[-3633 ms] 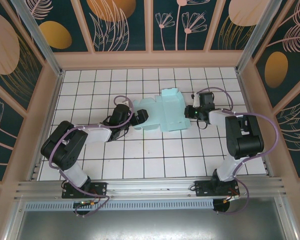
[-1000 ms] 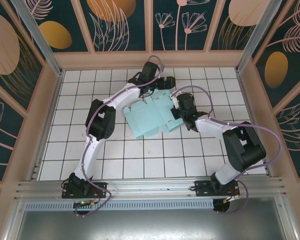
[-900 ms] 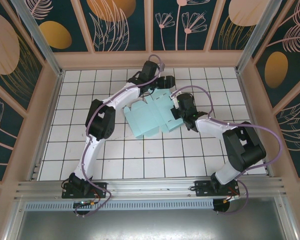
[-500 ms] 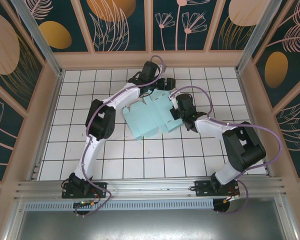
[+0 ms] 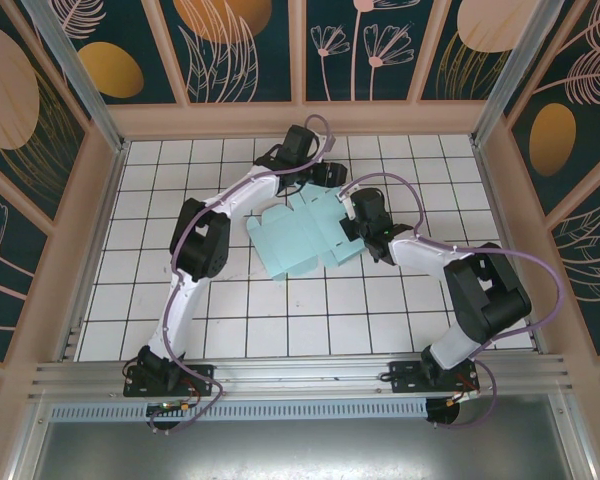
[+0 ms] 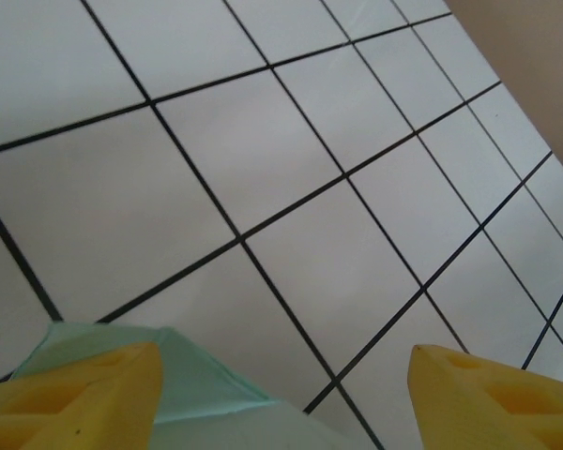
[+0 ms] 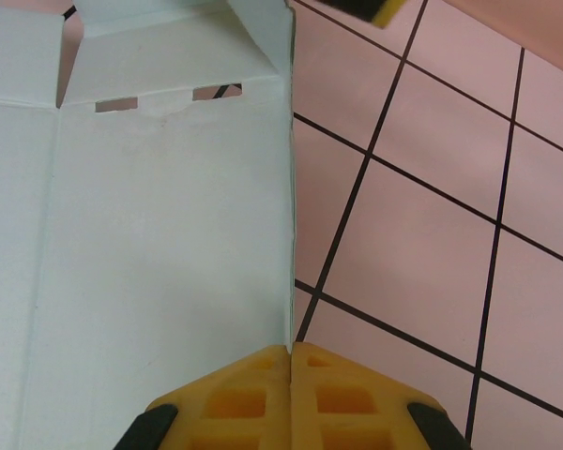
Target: Fold the paper box
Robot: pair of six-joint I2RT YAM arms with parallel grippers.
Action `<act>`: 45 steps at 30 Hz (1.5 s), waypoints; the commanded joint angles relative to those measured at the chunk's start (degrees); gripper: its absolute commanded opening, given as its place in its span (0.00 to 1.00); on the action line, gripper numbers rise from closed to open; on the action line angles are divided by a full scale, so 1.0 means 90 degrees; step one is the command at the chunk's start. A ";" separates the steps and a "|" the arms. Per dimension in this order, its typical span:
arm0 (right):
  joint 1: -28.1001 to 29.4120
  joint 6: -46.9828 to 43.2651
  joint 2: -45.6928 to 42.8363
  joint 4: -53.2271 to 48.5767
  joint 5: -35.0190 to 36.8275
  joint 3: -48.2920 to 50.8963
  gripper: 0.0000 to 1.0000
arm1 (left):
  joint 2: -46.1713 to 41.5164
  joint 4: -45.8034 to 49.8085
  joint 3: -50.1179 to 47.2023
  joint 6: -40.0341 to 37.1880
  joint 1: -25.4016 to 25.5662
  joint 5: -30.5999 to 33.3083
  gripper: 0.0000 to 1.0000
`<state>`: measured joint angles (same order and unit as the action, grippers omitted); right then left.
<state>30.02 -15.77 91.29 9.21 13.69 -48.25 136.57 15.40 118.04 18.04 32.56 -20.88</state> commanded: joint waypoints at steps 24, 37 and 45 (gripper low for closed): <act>0.0112 -0.0233 0.0278 -0.0113 0.0281 -0.0278 0.00 | -0.0595 -0.0046 -0.0781 0.1234 0.0119 -0.0687 0.49; 0.0436 -0.0520 0.0429 -0.0023 0.0862 -0.0367 0.00 | -0.0616 -0.0297 -0.0916 0.2557 0.0117 -0.0510 0.31; 0.0575 -0.0801 0.0537 0.0182 0.1421 -0.0297 0.00 | -0.0622 -0.0764 -0.1138 0.4044 0.0117 -0.0671 0.27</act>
<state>34.33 -20.95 94.83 9.13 23.62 -49.89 133.12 13.02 109.38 47.66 33.32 -25.32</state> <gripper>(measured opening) 0.051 0.270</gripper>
